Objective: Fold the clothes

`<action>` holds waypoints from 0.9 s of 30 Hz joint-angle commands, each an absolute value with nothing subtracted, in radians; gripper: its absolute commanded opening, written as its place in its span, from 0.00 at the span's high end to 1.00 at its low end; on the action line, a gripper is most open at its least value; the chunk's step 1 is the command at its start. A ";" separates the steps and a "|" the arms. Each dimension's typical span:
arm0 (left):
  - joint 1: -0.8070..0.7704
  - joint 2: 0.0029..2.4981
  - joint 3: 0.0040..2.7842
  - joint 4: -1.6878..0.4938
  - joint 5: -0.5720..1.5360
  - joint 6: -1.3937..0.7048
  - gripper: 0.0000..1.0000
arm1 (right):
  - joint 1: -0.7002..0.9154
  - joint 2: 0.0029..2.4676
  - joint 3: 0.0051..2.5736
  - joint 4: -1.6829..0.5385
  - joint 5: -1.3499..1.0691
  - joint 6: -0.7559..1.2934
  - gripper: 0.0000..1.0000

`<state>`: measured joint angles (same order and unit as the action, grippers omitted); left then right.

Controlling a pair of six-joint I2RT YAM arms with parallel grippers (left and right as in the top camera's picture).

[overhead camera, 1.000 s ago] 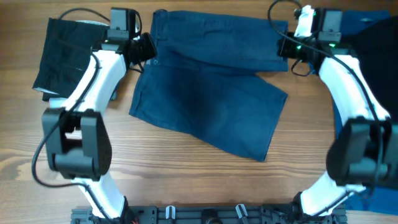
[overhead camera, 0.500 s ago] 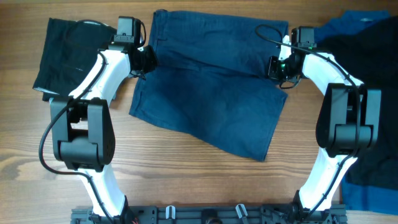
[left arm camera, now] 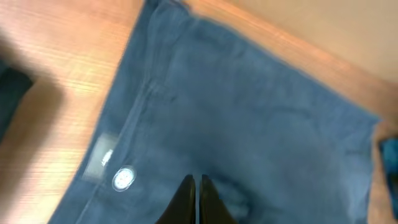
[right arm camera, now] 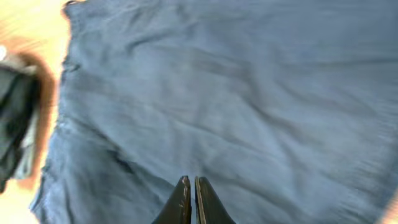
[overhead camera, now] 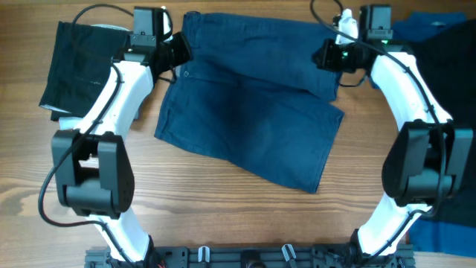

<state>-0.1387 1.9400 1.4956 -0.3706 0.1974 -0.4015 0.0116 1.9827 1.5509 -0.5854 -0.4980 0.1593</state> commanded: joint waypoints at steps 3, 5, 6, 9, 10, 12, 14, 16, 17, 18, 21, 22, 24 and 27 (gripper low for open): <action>-0.183 2.043 1.497 -0.256 0.228 -0.397 0.96 | 0.076 2.093 1.549 -0.550 -0.554 0.157 0.96; -0.191 2.080 1.497 -0.228 0.228 -0.396 0.96 | 0.085 2.129 1.549 -0.550 -0.542 0.158 0.96; -0.193 2.093 1.497 -0.221 0.228 -0.397 0.96 | 0.087 2.144 1.549 -0.551 -0.543 0.158 0.96; -0.194 2.148 1.497 -0.208 0.228 -0.396 0.96 | 0.091 2.206 1.549 -0.564 -0.532 0.157 0.96; -0.194 2.164 1.497 -0.205 0.228 -0.396 0.96 | 0.091 2.228 1.549 -0.574 -0.511 0.157 0.96; -0.191 2.193 1.497 -0.201 0.227 -0.396 0.96 | 0.090 2.260 1.549 -0.595 -0.449 0.158 0.96; -0.184 2.217 1.497 -0.205 0.223 -0.395 0.96 | 0.088 2.287 1.548 -0.627 -0.367 0.157 0.96; -0.177 2.224 1.496 -0.213 0.218 -0.395 0.96 | 0.085 2.297 1.548 -0.665 -0.293 0.157 0.96; -0.173 2.226 1.496 -0.217 0.211 -0.395 0.96 | 0.084 2.297 1.547 -0.680 -0.265 0.157 0.96; -0.170 2.226 1.496 -0.220 0.208 -0.395 0.96 | 0.081 2.298 1.547 -0.701 -0.220 0.157 0.96; -0.153 2.227 1.496 -0.221 0.208 -0.395 0.96 | 0.068 2.298 1.547 -0.735 -0.157 0.151 0.96; -0.149 2.226 1.496 -0.224 0.208 -0.395 0.96 | 0.066 2.297 1.547 -0.741 -0.164 0.144 0.96; -0.141 2.226 1.496 -0.233 0.208 -0.395 0.96 | 0.064 2.293 1.547 -0.755 -0.183 0.123 0.96; -0.132 2.226 1.496 -0.266 0.191 -0.395 0.96 | 0.059 2.278 1.547 -0.788 -0.182 0.123 0.96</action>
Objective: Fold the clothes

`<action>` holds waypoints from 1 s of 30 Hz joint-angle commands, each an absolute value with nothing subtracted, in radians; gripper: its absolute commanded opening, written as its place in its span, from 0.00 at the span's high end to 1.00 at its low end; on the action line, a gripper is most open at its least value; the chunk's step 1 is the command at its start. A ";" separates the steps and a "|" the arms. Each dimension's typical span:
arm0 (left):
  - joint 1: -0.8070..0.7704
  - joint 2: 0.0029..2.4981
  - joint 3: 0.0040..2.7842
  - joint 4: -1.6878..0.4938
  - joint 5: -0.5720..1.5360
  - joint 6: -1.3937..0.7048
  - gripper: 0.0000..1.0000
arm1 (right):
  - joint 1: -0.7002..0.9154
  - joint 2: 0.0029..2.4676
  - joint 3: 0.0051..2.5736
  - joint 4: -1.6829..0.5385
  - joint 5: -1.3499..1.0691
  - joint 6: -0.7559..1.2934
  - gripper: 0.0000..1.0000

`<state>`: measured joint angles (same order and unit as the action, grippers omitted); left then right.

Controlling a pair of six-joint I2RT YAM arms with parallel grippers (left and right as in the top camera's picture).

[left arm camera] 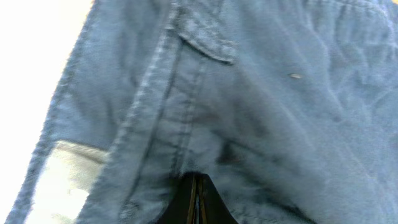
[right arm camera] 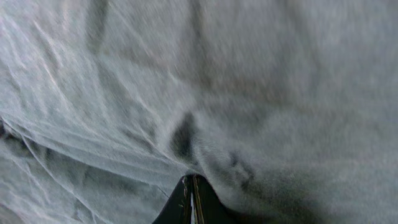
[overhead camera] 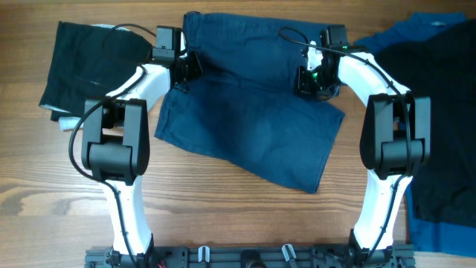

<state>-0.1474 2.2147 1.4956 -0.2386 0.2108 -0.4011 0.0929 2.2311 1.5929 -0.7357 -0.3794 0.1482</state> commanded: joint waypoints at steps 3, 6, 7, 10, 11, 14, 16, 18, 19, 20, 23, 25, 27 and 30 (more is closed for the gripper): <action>-0.130 2.226 1.496 -0.286 0.174 -0.366 0.96 | 0.041 2.252 1.547 -0.810 -0.179 0.123 0.96; -0.131 2.207 1.502 -0.265 0.226 -0.366 0.96 | 0.010 2.192 1.548 -0.817 -0.198 0.120 0.96; -0.131 2.188 1.508 -0.264 0.249 -0.367 0.96 | 0.000 2.165 1.549 -0.818 -0.226 0.106 0.96; -0.131 2.114 1.518 -0.265 0.266 -0.374 0.96 | -0.025 2.068 1.550 -0.824 -0.324 0.100 0.96; -0.133 2.090 1.518 -0.265 0.266 -0.374 0.96 | -0.028 2.039 1.550 -0.823 -0.342 0.101 0.96; -0.136 2.039 1.518 -0.262 0.266 -0.374 0.96 | -0.027 1.980 1.550 -0.802 -0.342 0.105 0.96; -0.138 2.029 1.518 -0.249 0.266 -0.405 0.96 | -0.021 1.972 1.550 -0.773 -0.350 0.105 0.96; -0.142 2.035 1.518 -0.236 0.266 -0.423 0.96 | -0.014 1.980 1.549 -0.732 -0.377 0.107 0.96; -0.144 2.043 1.518 -0.224 0.266 -0.423 0.96 | -0.012 1.985 1.549 -0.711 -0.392 0.108 0.96; -0.148 2.051 1.518 -0.213 0.266 -0.423 0.96 | -0.010 1.995 1.549 -0.681 -0.418 0.109 0.96; -0.163 2.088 1.518 -0.166 0.266 -0.424 0.96 | -0.003 2.032 1.547 -0.586 -0.453 0.158 0.96; -0.175 2.123 1.518 -0.128 0.266 -0.424 0.96 | 0.004 2.075 1.546 -0.510 -0.454 0.181 0.96; -0.182 2.152 1.518 -0.109 0.266 -0.424 0.96 | 0.014 2.112 1.546 -0.469 -0.470 0.182 0.96; -0.191 2.197 1.518 -0.081 0.266 -0.423 0.96 | 0.031 2.180 1.546 -0.416 -0.533 0.184 0.96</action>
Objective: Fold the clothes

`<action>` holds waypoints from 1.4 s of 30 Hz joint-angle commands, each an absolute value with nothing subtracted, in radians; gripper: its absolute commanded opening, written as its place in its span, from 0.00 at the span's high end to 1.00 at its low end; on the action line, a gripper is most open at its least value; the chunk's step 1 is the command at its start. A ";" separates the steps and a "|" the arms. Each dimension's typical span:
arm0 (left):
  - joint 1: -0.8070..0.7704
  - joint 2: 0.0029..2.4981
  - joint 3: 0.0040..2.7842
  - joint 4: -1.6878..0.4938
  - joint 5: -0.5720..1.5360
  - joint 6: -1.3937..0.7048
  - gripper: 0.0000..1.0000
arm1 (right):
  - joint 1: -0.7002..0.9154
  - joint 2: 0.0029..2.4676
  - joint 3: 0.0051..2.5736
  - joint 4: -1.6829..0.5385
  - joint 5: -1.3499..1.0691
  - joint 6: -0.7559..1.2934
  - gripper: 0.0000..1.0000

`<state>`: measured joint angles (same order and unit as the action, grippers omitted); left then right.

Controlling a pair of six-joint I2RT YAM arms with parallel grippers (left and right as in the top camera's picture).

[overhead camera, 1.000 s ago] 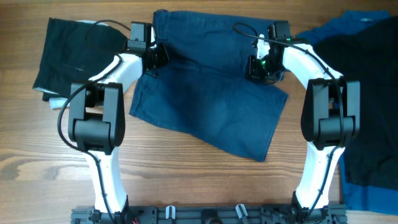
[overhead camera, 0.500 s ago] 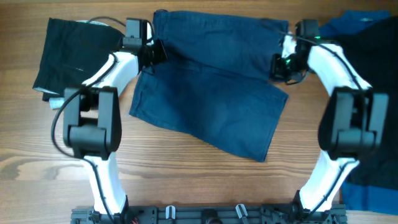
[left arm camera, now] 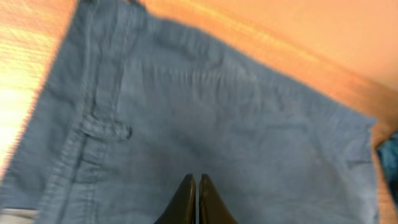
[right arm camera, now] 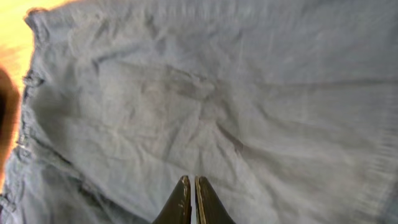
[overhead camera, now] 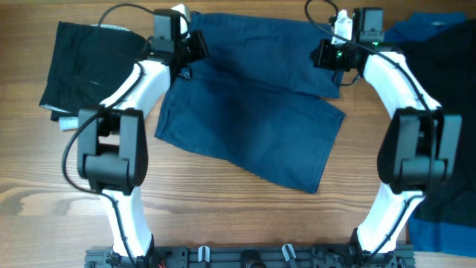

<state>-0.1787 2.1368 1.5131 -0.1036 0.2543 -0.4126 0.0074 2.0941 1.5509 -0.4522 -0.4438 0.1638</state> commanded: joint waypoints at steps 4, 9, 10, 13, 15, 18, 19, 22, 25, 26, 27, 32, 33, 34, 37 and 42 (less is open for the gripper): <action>-0.194 2.243 1.518 -0.075 0.265 -0.423 0.96 | 0.053 2.254 1.546 -0.389 -0.533 0.183 0.96; -0.191 2.281 1.518 -0.096 0.236 -0.422 0.96 | 0.049 2.310 1.546 -0.474 -0.392 0.183 0.96; -0.191 2.281 1.518 -0.108 0.218 -0.422 0.96 | 0.044 2.310 1.546 -0.495 -0.361 0.176 0.96; -0.181 2.281 1.518 -0.139 0.200 -0.395 0.96 | 0.014 2.308 1.546 -0.560 -0.332 0.084 0.96; -0.170 2.281 1.518 -0.147 0.201 -0.395 0.96 | -0.016 2.305 1.547 -0.588 -0.333 0.070 0.96; -0.154 2.281 1.518 -0.146 0.201 -0.396 0.96 | -0.062 2.292 1.547 -0.597 -0.337 0.070 0.96; -0.150 2.281 1.518 -0.146 0.201 -0.396 0.96 | -0.078 2.283 1.547 -0.597 -0.340 0.071 0.95; -0.144 2.281 1.518 -0.147 0.202 -0.396 0.96 | -0.124 2.249 1.547 -0.609 -0.339 0.080 0.88; -0.144 2.280 1.518 -0.146 0.208 -0.396 0.96 | -0.160 2.221 1.547 -0.634 -0.339 0.079 0.87; -0.144 2.280 1.518 -0.146 0.216 -0.396 0.96 | -0.171 2.214 1.547 -0.642 -0.339 0.080 0.88; -0.144 2.277 1.518 -0.146 0.223 -0.396 0.96 | -0.182 2.204 1.547 -0.651 -0.339 0.078 0.88; -0.143 2.215 1.519 -0.145 0.228 -0.396 0.96 | -0.213 2.112 1.547 -0.686 -0.340 0.079 0.88; -0.143 2.191 1.519 -0.146 0.228 -0.396 0.96 | -0.214 2.084 1.547 -0.692 -0.340 0.080 0.89; -0.143 2.168 1.519 -0.153 0.228 -0.397 0.96 | -0.214 2.052 1.547 -0.703 -0.342 0.080 0.88; -0.144 2.099 1.519 -0.206 0.228 -0.397 0.96 | -0.213 1.977 1.547 -0.745 -0.414 0.078 0.92; -0.147 2.093 1.518 -0.274 0.228 -0.397 0.96 | -0.200 1.959 1.543 -0.770 -0.571 0.078 0.96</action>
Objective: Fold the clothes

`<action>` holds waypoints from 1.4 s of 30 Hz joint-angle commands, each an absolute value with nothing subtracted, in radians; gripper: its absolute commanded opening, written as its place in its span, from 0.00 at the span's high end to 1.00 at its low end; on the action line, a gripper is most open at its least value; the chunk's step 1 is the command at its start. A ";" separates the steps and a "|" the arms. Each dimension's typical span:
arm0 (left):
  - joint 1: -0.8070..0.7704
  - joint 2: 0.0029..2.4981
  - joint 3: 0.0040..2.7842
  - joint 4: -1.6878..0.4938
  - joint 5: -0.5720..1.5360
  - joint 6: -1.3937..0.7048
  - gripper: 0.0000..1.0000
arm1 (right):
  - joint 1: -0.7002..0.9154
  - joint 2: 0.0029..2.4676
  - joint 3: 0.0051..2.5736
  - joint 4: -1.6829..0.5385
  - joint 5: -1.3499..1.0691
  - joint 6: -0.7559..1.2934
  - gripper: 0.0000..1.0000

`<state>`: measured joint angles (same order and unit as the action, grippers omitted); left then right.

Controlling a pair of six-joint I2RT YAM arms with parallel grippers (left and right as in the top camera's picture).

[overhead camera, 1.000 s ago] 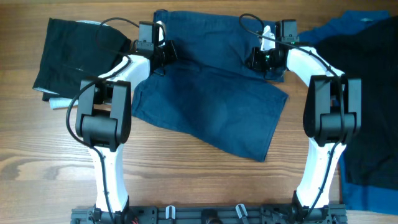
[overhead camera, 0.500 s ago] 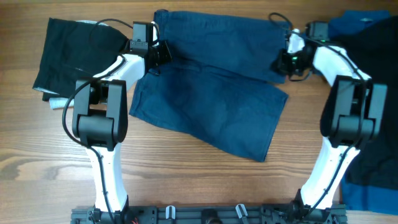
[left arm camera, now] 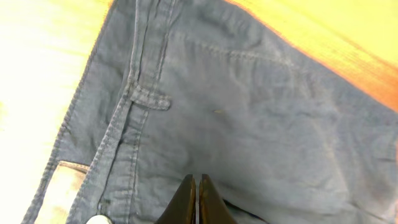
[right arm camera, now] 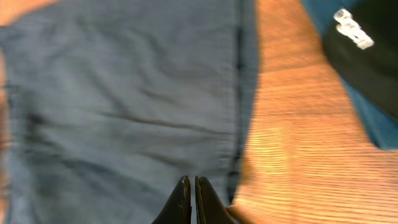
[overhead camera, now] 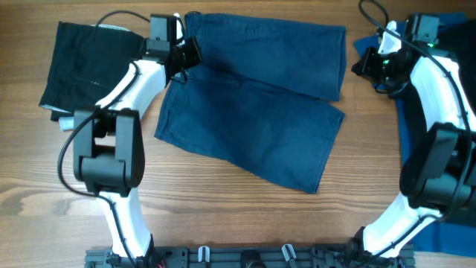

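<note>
Dark blue denim shorts (overhead camera: 253,112) lie flat on the wooden table, one leg along the far edge and the other angled toward the front. My left gripper (overhead camera: 186,53) is shut just above the waistband (left arm camera: 134,118), near a belt loop and a metal button (left arm camera: 94,219). My right gripper (overhead camera: 364,67) is shut with nothing in it. It hovers at the right hem of the far leg (right arm camera: 239,93), partly over bare wood.
A folded black garment (overhead camera: 82,63) lies at the far left. Blue and black clothes (overhead camera: 446,33) are piled at the right edge, and the right wrist view shows a black piece with a white label (right arm camera: 360,43). More blue cloth (overhead camera: 446,238) lies at the front right.
My right gripper was over the far leg's right part and is now further right, at the hem and the bare wood. My left gripper stays at the waistband, shifted only slightly.
Both grippers were shut above the shorts, left at the waistband and right near the far leg's right end. Then both were low and close on the fabric, further inward. Later they were higher again. Now the right one is out past the hem. The shorts lie as before.
</note>
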<state>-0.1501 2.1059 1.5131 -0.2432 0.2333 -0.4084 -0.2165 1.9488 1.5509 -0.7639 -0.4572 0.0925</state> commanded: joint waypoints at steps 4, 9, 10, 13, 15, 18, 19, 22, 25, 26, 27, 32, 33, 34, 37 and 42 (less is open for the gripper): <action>-0.160 2.136 1.518 -0.282 0.227 -0.396 0.96 | -0.163 1.995 1.512 -0.738 -0.570 0.077 0.96; -0.167 2.188 1.518 -0.262 0.227 -0.396 0.96 | -0.108 2.039 1.423 -0.641 -0.570 0.067 0.96; -0.166 2.194 1.518 -0.259 0.227 -0.396 0.96 | -0.100 2.049 1.399 -0.612 -0.569 0.067 0.95; -0.166 2.206 1.518 -0.255 0.223 -0.396 0.95 | -0.095 2.071 1.370 -0.590 -0.528 0.076 0.96; -0.166 2.207 1.518 -0.255 0.204 -0.396 0.95 | -0.096 2.086 1.344 -0.570 -0.479 0.081 0.96; -0.166 2.207 1.518 -0.255 0.177 -0.396 0.95 | -0.096 2.103 1.299 -0.562 -0.390 0.082 0.96; -0.166 2.207 1.518 -0.255 0.173 -0.396 0.95 | -0.096 2.104 1.285 -0.561 -0.367 0.083 0.96; -0.166 2.207 1.518 -0.255 0.170 -0.396 0.95 | -0.096 2.104 1.243 -0.544 -0.280 0.136 0.96; -0.165 2.207 1.518 -0.256 0.169 -0.395 0.96 | -0.097 2.104 1.233 -0.556 -0.166 0.200 0.96; -0.165 2.207 1.518 -0.256 0.165 -0.395 0.96 | -0.097 2.104 1.233 -0.563 -0.146 0.212 0.96; -0.165 2.207 1.518 -0.255 0.163 -0.378 0.96 | -0.097 2.104 1.233 -0.572 -0.125 0.215 0.96; -0.163 2.159 1.519 -0.245 0.163 -0.344 0.96 | -0.099 2.094 1.277 -0.608 -0.128 0.209 0.96; -0.161 2.129 1.519 -0.245 0.163 -0.344 0.96 | -0.099 2.089 1.303 -0.620 -0.128 0.207 0.96; -0.160 2.101 1.519 -0.245 0.162 -0.344 0.96 | -0.099 2.085 1.320 -0.629 -0.129 0.204 0.96; -0.159 2.008 1.519 -0.291 0.102 -0.344 0.96 | -0.099 2.062 1.402 -0.680 -0.194 0.154 0.94; -0.159 1.898 1.519 -0.535 -0.094 -0.356 0.91 | -0.099 2.004 1.520 -0.921 -0.256 0.213 0.82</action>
